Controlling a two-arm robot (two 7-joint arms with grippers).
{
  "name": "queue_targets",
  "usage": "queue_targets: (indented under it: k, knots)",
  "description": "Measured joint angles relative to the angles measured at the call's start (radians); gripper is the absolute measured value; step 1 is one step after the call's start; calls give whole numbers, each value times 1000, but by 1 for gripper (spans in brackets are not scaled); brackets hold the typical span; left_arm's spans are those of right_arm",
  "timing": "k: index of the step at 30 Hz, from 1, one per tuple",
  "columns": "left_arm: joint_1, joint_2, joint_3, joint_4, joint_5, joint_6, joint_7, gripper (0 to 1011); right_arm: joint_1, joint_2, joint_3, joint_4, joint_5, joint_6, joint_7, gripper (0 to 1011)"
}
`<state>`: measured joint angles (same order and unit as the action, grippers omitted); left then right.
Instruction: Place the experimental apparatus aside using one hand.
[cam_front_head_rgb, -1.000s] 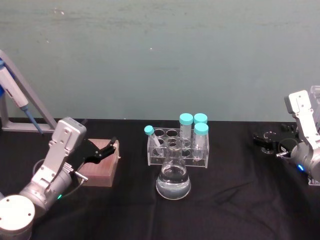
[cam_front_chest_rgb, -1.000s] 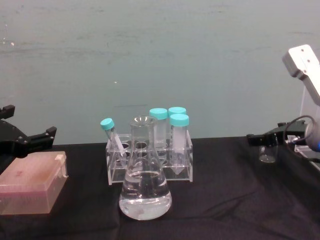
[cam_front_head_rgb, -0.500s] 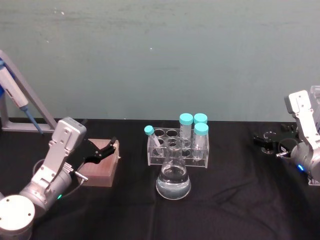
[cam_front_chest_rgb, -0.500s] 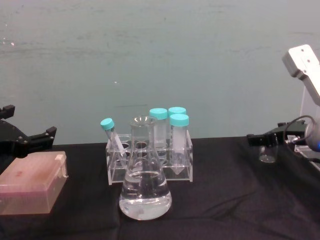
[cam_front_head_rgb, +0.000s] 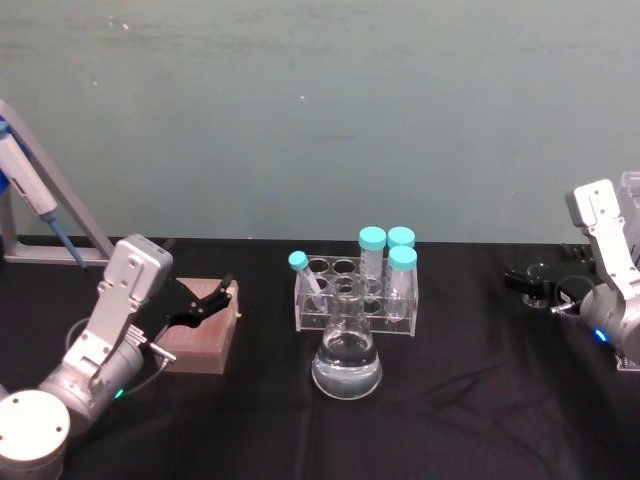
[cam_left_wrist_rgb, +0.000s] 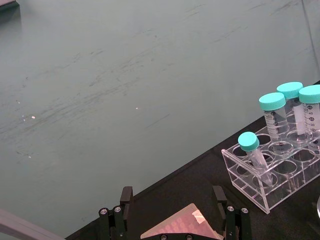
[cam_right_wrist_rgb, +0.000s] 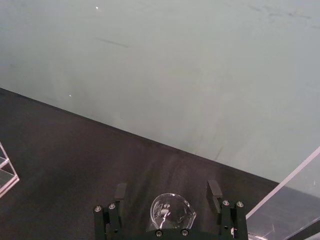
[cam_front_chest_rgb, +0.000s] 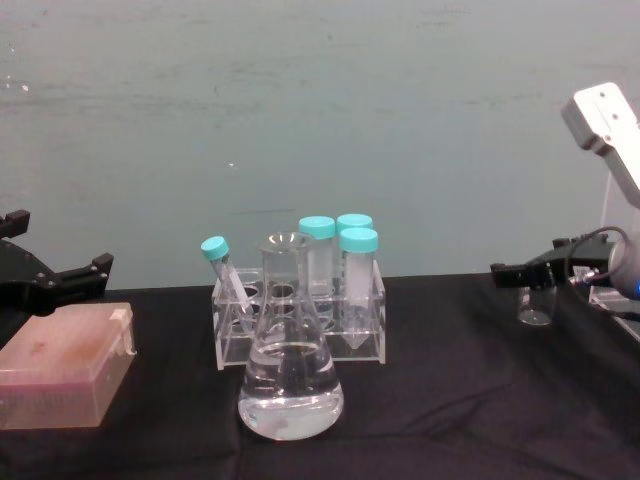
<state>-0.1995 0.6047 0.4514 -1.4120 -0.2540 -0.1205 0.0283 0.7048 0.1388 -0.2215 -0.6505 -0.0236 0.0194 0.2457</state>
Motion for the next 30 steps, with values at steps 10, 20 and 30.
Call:
queue_targets:
  k: [10,20,30]
  knots:
    - [0,0,0,0,0,0,0,1000,-51,16,-9,-110,-8,14,9,1004]
    - [0,0,0,0,0,0,0,1000,-104,37,-21,-229,1,21,51,1004]
    - [0,0,0,0,0,0,0,1000,-159,68,-36,-343,34,30,103,1004]
